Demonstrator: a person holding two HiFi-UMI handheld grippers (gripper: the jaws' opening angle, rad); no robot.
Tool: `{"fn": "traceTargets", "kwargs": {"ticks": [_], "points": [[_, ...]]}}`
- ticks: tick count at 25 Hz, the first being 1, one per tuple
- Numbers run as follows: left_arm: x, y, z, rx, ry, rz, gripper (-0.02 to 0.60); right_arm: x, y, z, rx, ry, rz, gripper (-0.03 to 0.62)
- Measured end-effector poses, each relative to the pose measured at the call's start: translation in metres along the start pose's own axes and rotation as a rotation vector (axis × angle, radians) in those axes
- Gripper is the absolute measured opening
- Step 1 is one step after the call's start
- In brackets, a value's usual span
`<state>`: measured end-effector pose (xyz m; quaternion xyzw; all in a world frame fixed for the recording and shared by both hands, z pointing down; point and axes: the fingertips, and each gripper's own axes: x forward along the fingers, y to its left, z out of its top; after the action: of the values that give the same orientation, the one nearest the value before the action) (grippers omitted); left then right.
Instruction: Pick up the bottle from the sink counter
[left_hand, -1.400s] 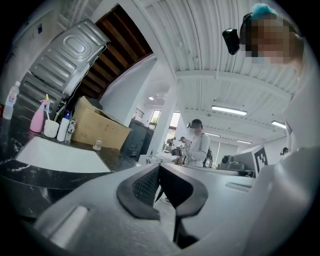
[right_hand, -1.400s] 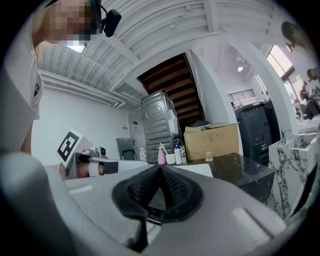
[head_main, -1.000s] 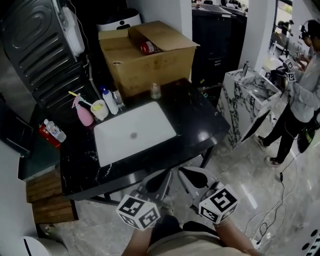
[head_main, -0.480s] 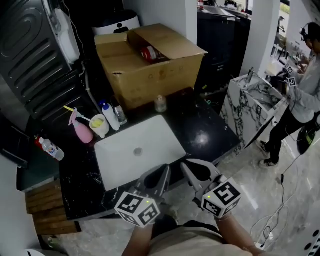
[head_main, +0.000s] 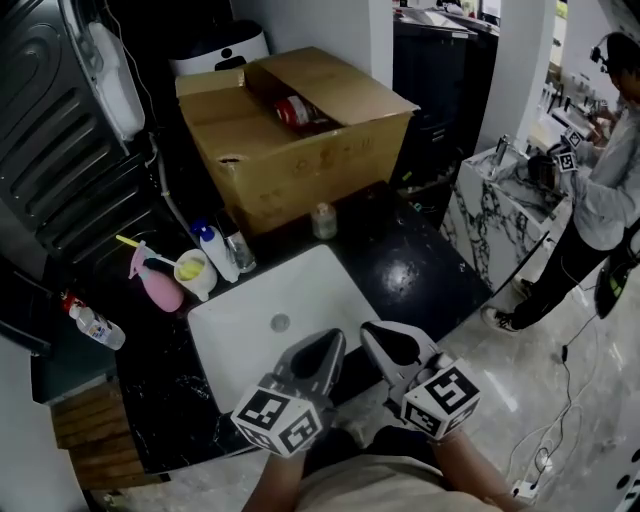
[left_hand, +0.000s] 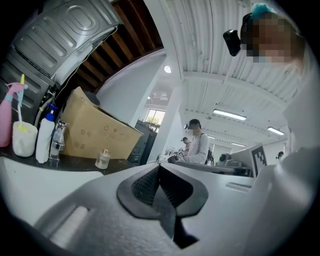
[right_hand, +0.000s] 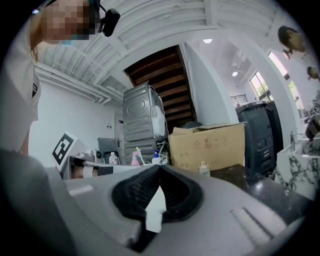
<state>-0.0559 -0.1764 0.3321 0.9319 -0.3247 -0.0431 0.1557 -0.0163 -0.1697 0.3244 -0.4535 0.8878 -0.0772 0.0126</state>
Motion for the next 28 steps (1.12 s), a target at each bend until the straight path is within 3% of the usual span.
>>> {"fn": "traceTargets", "kwargs": {"ticks": [5,8,11,19,23,28], "points": [[-0.003,0.02,-0.004,-0.022,-0.004,0.013,0.0,0.019,-0.002,0.003,0.084,-0.023,0.015,0.003],[-0.001,0.023,-0.006,-0.035,0.012,-0.021,0.0,0.024,-0.001,-0.001,0.051,-0.005,0.012,0.003],[0.001,0.032,-0.007,-0.027,0.018,0.006,0.0,0.031,0.001,-0.004,0.0,0.023,0.013,0.003],[0.013,0.043,0.002,-0.027,0.008,0.016,0.001,0.05,-0.023,-0.002,0.002,0.043,0.029,0.003],[0.025,0.067,0.005,-0.013,0.0,0.096,0.0,0.067,-0.04,0.0,-0.002,0.054,0.053,0.003],[0.054,0.086,0.006,-0.006,0.02,0.132,0.002,0.086,-0.071,-0.001,0.013,0.068,0.075,0.003]]}}
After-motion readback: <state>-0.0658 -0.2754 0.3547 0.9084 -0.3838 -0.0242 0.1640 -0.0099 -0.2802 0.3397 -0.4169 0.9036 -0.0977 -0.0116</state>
